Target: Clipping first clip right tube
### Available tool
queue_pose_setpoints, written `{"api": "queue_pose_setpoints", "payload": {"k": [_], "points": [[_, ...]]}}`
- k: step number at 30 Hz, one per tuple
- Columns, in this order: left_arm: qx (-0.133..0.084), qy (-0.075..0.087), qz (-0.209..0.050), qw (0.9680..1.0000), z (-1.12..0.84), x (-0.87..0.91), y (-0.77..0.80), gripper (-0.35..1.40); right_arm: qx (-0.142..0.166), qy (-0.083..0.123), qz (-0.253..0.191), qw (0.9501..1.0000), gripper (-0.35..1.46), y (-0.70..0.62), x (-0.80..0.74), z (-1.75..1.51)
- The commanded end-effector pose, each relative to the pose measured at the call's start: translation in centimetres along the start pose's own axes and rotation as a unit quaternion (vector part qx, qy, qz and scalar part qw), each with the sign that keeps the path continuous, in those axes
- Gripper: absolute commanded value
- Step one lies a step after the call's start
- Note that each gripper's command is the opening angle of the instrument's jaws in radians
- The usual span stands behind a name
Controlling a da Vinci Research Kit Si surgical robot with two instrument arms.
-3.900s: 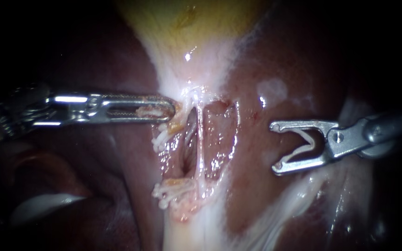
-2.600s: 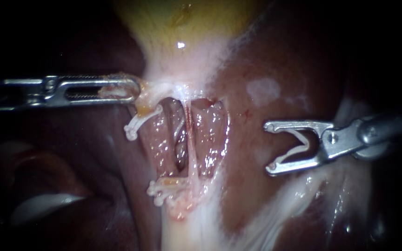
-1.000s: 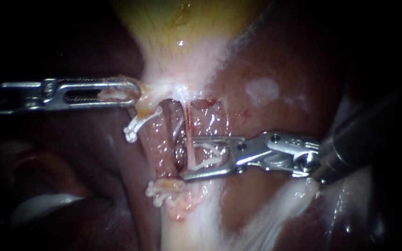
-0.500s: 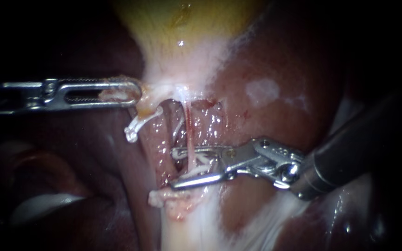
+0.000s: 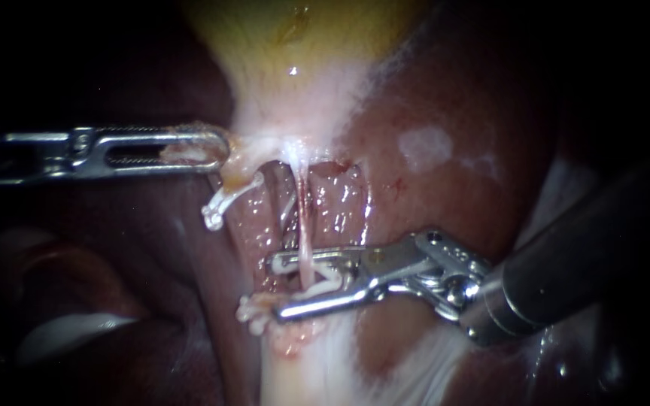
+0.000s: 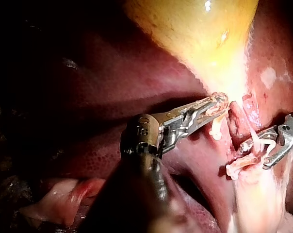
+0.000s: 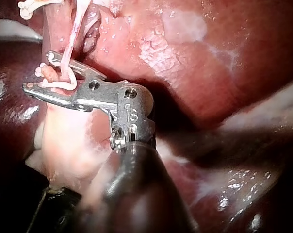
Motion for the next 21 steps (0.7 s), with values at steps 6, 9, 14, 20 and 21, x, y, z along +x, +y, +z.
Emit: {"api": "queue_pose_setpoints", "payload": {"k": [6, 9, 14, 20, 21], "points": [[0.0, 0.0, 0.0, 1.0, 0.0, 0.0, 0.0, -0.35, 0.001, -0.001, 0.011, 0.9999, 0.37, -0.01, -0.02, -0.02], [0.0, 0.0, 0.0, 1.0, 0.0, 0.0, 0.0, -0.35, 0.001, -0.001, 0.014, 0.9999, 0.35, -0.01, -0.03, -0.03], [0.0, 0.0, 0.0, 1.0, 0.0, 0.0, 0.0, -0.35, -0.003, 0.001, 0.035, 0.9994, 0.16, -0.01, -0.01, -0.05], [0.0, 0.0, 0.0, 1.0, 0.0, 0.0, 0.01, -0.35, -0.011, 0.005, 0.068, 0.9976, -0.35, -0.01, 0.01, -0.09], [0.0, 0.0, 0.0, 1.0, 0.0, 0.0, 0.01, -0.35, -0.011, 0.005, 0.071, 0.9974, -0.35, -0.01, 0.01, -0.09]]}}
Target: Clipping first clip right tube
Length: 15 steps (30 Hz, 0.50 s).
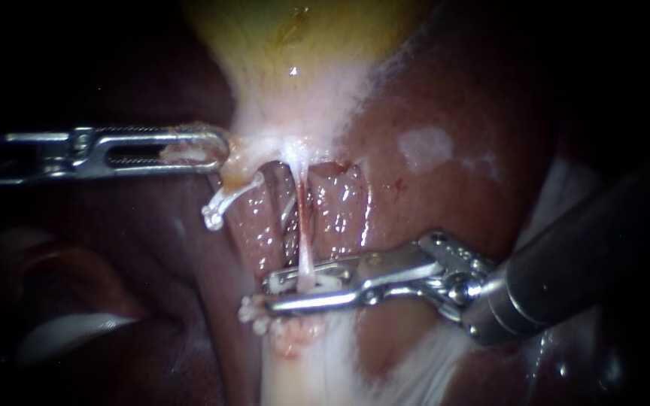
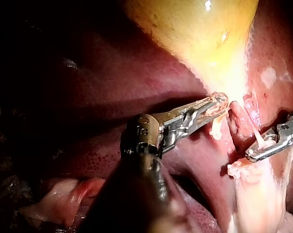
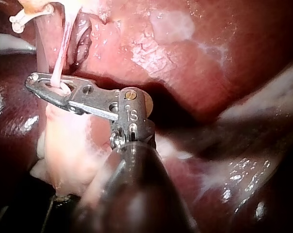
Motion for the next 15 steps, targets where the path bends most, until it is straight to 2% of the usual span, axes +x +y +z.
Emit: {"api": "queue_pose_setpoints", "payload": {"k": [1, 6, 15], "points": [[0.0, 0.0, 0.0, 1.0, 0.0, 0.0, 0.0, -0.35, 0.001, 0.001, -0.001, 1.0, -0.35, 0.0, -0.01, -0.01], [0.0, 0.0, 0.0, 1.0, 0.0, 0.0, 0.01, -0.35, -0.016, -0.019, -0.001, 0.9997, -0.35, -0.02, -0.04, -0.01], [0.0, 0.0, 0.0, 1.0, -0.01, 0.0, 0.01, -0.35, -0.016, -0.019, -0.001, 0.9997, -0.35, -0.01, -0.04, -0.02]]}}
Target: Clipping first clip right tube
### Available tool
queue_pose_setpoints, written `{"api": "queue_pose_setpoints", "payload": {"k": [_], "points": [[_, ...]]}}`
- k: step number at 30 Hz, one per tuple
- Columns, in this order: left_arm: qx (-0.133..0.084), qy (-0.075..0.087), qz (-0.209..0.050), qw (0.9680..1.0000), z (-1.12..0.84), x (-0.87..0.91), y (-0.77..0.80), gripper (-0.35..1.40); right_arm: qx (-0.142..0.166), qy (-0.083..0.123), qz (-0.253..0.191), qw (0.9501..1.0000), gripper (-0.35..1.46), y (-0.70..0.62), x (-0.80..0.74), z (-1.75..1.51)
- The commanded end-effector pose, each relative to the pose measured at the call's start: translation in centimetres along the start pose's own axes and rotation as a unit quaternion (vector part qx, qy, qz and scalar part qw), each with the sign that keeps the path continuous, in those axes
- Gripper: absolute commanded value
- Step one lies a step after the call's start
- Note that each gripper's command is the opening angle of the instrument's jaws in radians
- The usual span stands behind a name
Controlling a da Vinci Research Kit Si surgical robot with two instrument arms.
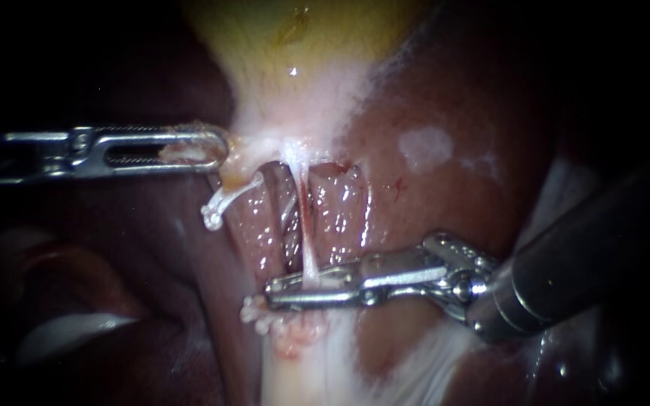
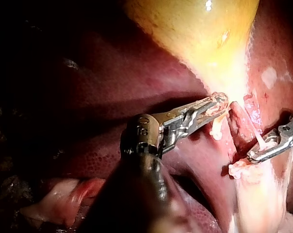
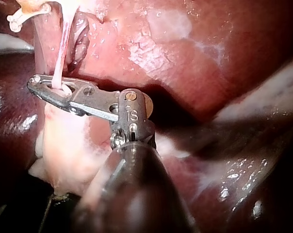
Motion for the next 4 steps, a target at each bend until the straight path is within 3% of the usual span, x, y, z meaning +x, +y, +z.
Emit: {"api": "queue_pose_setpoints", "payload": {"k": [1, 4], "points": [[0.0, 0.0, 0.0, 1.0, 0.0, 0.0, 0.0, -0.35, -0.001, 0.0, 0.0, 1.0, -0.35, 0.01, 0.0, 0.0], [0.0, 0.0, 0.0, 1.0, -0.01, 0.0, 0.0, -0.35, -0.001, 0.0, 0.0, 1.0, -0.35, 0.01, 0.01, -0.01]]}}
